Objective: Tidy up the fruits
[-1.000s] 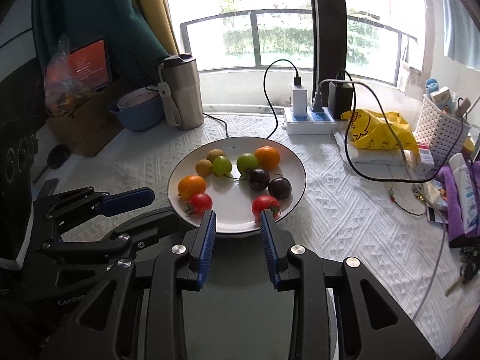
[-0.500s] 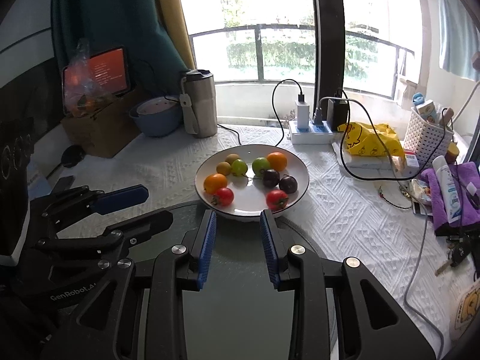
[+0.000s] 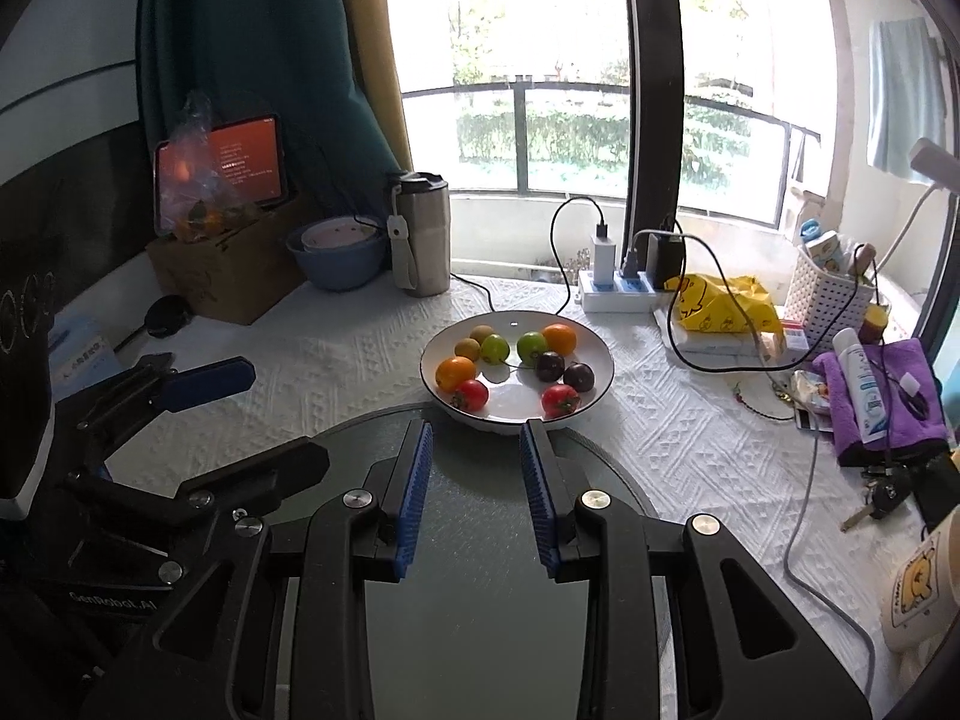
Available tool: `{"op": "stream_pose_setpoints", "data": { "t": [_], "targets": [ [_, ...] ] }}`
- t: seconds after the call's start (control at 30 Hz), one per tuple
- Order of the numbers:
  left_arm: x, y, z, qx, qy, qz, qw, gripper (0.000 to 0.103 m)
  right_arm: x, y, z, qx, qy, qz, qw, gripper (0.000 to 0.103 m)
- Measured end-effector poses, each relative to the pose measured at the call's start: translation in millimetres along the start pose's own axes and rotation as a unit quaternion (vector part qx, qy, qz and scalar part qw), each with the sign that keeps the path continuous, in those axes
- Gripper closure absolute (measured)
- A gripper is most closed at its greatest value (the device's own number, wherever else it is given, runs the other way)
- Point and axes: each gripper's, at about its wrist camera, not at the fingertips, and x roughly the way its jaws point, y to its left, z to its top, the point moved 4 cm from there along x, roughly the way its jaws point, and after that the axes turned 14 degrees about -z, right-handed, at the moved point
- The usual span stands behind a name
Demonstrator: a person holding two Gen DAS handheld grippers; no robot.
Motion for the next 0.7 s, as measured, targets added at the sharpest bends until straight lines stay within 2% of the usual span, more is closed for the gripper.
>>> {"op": "stream_pose_setpoints", "data": {
  "t": [0.23, 0.4, 0.47, 0.63, 0.7],
  "targets": [
    [-27.8, -13.9, 3.5, 0.016, -0.024, 0.012, 0.9995, 0.016, -27.0, -0.4, 2.2, 0.005, -0.024, -0.007, 1.000, 0.071],
    [-46.5, -25.9, 6.9, 0.031, -0.041, 0.016, 0.9985, 0.011, -53.5, -5.1, 8.5, 0.015, -0.047, -0.020, 0.999, 0.070],
    [-53.7, -30.2, 9.1, 0.037, -0.049, 0.019, 0.9979, 0.010, -64.4, -8.0, 11.2, 0.020, -0.059, -0.023, 0.998, 0.066],
    [-70.6, -39.0, 14.2, 0.044, -0.069, 0.027, 0.9963, 0.007, -88.1, -13.3, 16.8, 0.023, -0.082, -0.033, 0.996, 0.064],
    [-76.7, -42.7, 16.3, 0.052, -0.075, 0.032, 0.9953, 0.007, -96.0, -15.5, 18.1, 0.026, -0.090, -0.038, 0.995, 0.058]
  ]
}}
